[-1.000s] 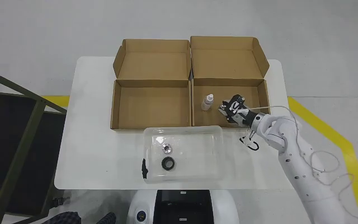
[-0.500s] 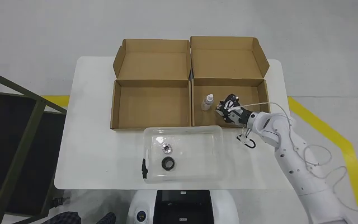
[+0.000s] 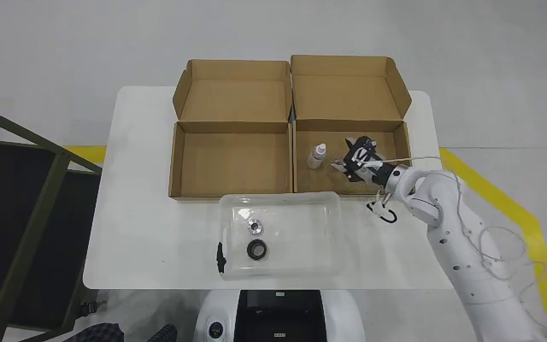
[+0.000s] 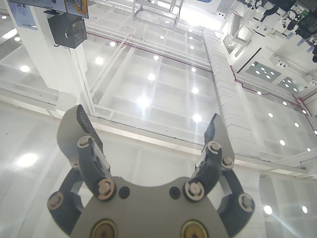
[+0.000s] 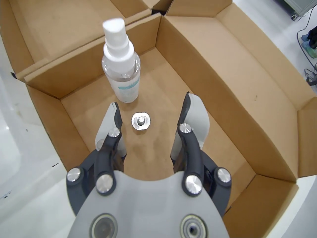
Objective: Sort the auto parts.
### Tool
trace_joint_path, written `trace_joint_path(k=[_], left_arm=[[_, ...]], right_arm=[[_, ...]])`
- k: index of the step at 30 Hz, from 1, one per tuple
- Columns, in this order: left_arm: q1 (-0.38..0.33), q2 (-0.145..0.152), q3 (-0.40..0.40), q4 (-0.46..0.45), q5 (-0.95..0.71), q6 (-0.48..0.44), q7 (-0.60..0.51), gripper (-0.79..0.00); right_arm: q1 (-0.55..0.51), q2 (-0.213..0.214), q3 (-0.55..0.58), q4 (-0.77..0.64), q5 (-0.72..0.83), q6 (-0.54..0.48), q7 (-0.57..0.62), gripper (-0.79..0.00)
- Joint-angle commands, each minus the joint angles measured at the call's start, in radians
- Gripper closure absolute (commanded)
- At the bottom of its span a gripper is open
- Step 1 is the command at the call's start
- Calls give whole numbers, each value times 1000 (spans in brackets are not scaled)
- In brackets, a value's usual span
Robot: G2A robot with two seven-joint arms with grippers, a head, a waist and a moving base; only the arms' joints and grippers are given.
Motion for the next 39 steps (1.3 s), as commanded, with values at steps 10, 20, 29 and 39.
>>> trace_joint_path(k=[10, 20, 29, 39], left_arm=[[0, 0, 0, 0, 0, 0, 0, -785], [0, 0, 0, 0, 0, 0, 0, -785], [0, 0, 0, 0, 0, 0, 0, -785], [0, 0, 0, 0, 0, 0, 0, -785]], right_arm=[[-121, 19, 77, -265, 57, -27, 44, -625], [-238, 27, 54, -439, 94, -75, 79, -699], [-232, 20, -70, -455, 116, -141, 98, -727], [-191, 9, -200, -378, 46, -183, 102, -736]])
